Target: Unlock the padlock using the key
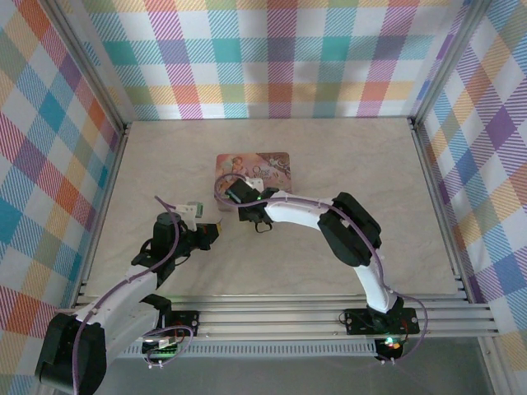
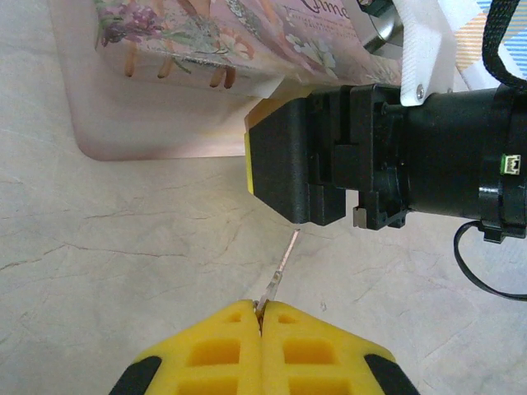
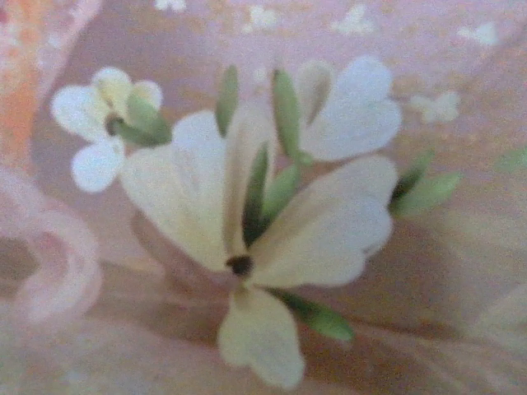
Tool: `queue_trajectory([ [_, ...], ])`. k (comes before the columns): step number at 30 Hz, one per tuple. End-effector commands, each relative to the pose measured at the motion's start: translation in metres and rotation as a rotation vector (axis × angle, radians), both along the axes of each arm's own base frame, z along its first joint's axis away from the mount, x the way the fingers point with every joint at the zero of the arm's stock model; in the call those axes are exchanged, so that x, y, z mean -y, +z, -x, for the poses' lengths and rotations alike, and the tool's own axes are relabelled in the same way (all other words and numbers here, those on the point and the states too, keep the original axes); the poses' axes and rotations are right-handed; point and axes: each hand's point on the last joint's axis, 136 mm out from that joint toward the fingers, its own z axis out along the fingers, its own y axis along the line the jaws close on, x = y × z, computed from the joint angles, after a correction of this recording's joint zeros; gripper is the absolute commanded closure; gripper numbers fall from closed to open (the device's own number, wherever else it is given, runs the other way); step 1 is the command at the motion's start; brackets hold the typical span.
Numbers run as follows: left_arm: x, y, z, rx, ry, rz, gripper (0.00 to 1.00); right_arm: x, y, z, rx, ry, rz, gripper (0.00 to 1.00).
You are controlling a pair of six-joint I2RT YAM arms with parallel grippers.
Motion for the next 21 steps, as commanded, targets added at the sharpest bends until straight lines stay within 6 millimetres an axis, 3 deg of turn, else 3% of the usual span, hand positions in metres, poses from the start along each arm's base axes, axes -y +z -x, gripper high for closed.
queue_trajectory([
  [1, 0.001, -0.001, 0.004, 0.022, -0.023, -0.010, 1.00, -0.005, 0.001, -0.009, 0.042, -0.009, -0.003, 0.45],
  [15, 0.001, 0.000, 0.007, 0.034, -0.029, -0.002, 1.00, -0.003, 0.000, -0.024, 0.076, 0.012, 0.010, 0.63],
  [21, 0.002, 0.000, 0.006, 0.032, -0.029, -0.003, 1.00, 0.000, 0.007, -0.024, 0.088, 0.045, 0.020, 0.76],
])
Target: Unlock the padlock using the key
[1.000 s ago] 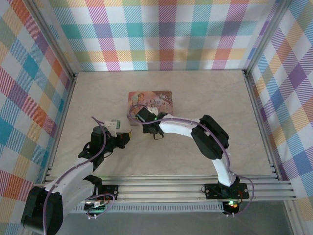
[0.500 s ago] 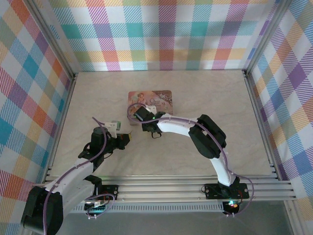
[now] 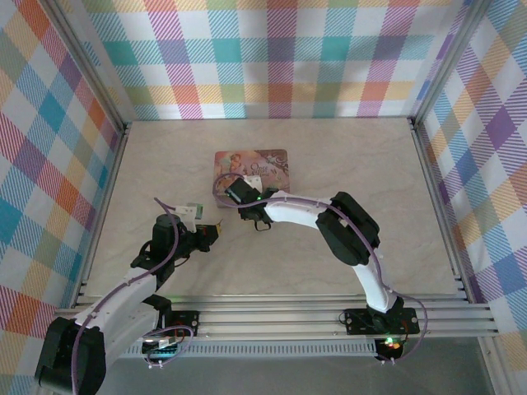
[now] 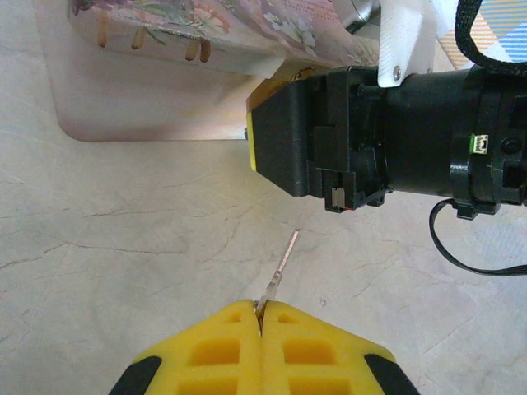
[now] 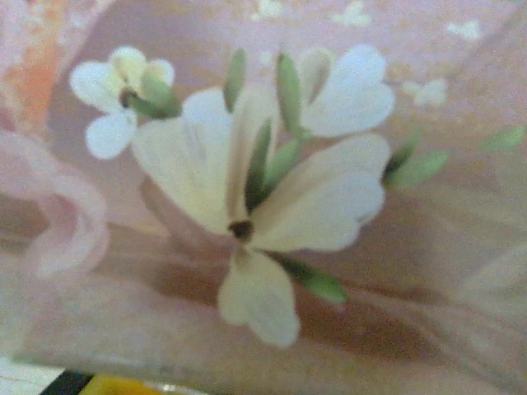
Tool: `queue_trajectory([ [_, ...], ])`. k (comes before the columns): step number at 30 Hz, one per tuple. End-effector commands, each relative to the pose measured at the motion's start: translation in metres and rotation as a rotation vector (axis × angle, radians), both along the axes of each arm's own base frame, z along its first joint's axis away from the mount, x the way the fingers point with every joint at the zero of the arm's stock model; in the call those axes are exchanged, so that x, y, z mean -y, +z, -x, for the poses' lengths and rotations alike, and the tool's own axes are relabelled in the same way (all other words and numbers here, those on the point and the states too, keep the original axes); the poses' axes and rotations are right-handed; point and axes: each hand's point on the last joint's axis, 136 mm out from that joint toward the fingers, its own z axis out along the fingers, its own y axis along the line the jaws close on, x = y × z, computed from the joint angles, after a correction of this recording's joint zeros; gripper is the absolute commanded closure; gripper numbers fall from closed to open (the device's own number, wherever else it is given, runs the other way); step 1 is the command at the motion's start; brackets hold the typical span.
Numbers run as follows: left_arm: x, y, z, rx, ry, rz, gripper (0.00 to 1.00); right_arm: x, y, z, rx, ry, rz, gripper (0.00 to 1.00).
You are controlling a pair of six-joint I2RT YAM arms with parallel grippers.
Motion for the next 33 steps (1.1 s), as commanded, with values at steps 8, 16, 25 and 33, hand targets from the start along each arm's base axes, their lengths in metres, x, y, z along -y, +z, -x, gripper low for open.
queue_trajectory([
  [8, 0.005, 0.001, 0.003, 0.012, -0.033, 0.008, 1.00, 0.004, 0.016, 0.012, -0.041, 0.121, -0.042, 0.93],
  [16, 0.009, 0.007, 0.005, 0.022, -0.053, 0.035, 1.00, 0.002, 0.036, 0.040, -0.178, 0.183, -0.186, 1.00],
  [25, 0.018, 0.024, 0.011, 0.084, -0.092, 0.097, 1.00, -0.003, 0.081, 0.055, -0.340, 0.189, -0.445, 1.00],
  [33, 0.034, 0.047, 0.016, 0.129, -0.172, 0.144, 1.00, -0.006, 0.120, 0.062, -0.437, 0.196, -0.615, 1.00],
])
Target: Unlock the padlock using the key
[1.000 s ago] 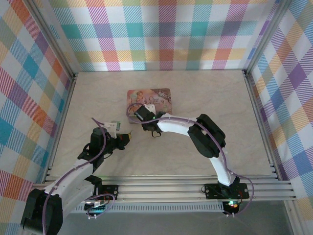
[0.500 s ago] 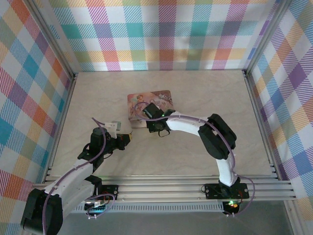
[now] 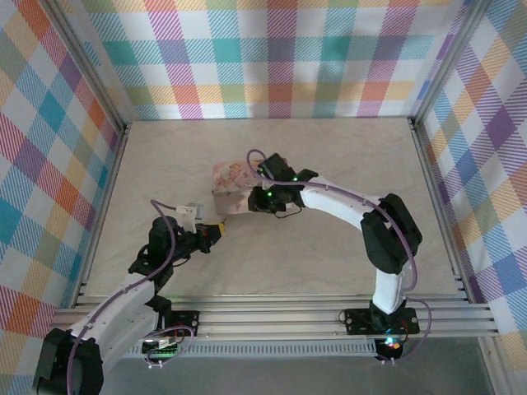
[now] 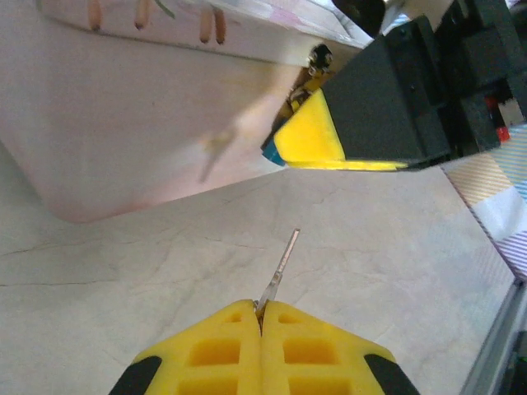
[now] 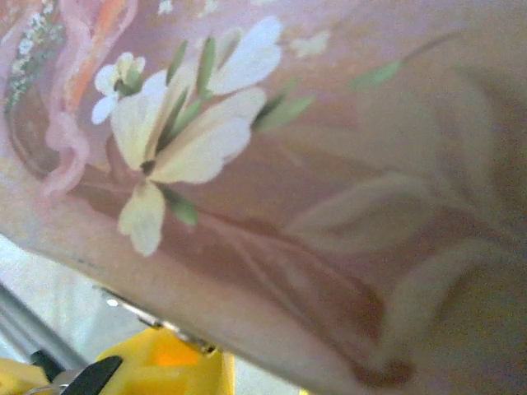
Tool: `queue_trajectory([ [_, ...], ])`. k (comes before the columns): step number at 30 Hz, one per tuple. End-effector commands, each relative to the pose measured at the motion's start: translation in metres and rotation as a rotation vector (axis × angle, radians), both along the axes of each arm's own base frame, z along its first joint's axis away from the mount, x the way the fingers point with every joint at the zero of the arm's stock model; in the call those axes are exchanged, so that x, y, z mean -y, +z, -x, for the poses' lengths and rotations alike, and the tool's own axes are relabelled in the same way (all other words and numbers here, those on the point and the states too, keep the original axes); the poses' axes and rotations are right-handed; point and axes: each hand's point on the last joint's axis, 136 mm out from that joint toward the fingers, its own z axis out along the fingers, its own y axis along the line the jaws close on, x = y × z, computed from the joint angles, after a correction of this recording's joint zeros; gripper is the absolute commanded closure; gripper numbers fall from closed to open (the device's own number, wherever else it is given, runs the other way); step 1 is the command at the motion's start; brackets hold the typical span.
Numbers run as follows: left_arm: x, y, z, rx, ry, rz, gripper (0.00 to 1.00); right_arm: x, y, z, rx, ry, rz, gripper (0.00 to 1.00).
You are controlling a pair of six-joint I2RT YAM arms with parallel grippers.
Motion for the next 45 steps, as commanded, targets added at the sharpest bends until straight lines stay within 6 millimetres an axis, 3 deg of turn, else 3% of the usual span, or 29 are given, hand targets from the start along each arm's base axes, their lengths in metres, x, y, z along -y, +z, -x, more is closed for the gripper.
queue_trajectory([
  [1, 0.016, 0.020, 0.003, 0.051, -0.080, 0.049, 1.00, -0.012, 0.048, 0.011, -0.040, 0.036, -0.145, 1.00],
  [13, 0.038, 0.040, -0.014, 0.107, -0.135, 0.113, 1.00, -0.010, 0.080, 0.020, -0.128, 0.060, -0.237, 1.00],
  [19, 0.041, 0.038, -0.022, 0.103, -0.132, 0.110, 1.00, -0.011, 0.089, 0.021, -0.159, 0.056, -0.276, 1.00],
  [45, 0.054, 0.017, -0.040, 0.055, -0.148, 0.148, 1.00, -0.015, 0.088, 0.013, -0.187, 0.007, -0.298, 1.00],
])
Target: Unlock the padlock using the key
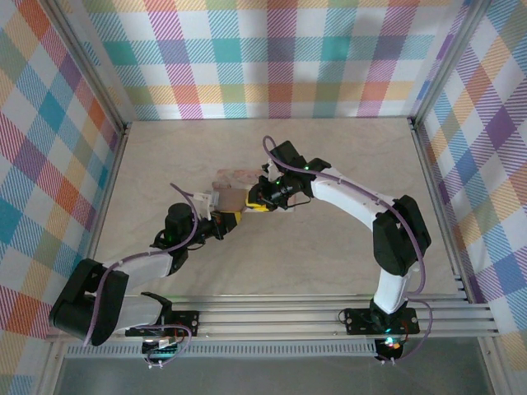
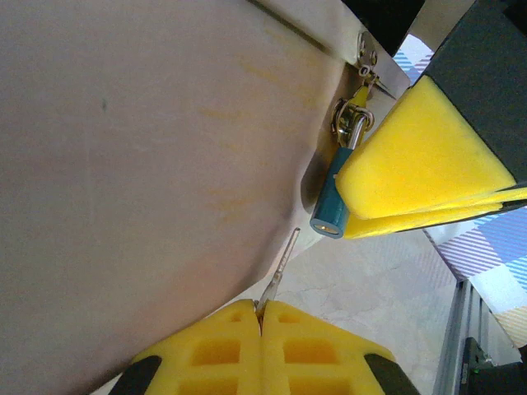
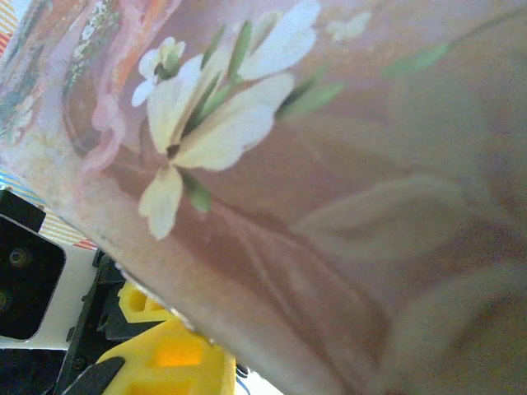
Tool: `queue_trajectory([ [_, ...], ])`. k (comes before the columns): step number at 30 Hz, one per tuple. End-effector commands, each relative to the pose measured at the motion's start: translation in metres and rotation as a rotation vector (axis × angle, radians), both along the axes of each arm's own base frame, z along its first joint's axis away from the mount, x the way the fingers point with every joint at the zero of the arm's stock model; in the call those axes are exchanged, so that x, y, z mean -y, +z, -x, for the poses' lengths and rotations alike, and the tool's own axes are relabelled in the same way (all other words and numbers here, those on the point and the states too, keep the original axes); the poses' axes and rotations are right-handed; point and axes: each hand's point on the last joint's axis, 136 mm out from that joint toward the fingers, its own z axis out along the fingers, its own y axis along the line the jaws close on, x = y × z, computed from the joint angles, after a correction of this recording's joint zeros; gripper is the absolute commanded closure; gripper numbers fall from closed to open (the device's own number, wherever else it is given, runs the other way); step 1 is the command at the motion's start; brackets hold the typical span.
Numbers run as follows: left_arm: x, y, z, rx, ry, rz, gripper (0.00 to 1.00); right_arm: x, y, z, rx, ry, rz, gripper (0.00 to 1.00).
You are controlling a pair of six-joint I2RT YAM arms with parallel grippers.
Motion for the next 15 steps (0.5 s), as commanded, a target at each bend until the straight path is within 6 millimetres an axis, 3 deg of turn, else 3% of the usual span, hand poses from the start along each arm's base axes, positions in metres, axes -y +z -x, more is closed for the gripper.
queue_trajectory([
  [1, 0.0104, 0.0154, -0.0016, 0.048, -0.039, 0.026, 1.00, -0.0121, 0.0405, -0.0075, 0.077, 0.021, -0.111, 1.00],
  [15, 0.0091, 0.0117, 0.0040, 0.117, 0.027, -0.079, 1.00, -0.0136, 0.0339, -0.0112, 0.066, -0.002, -0.112, 1.00],
])
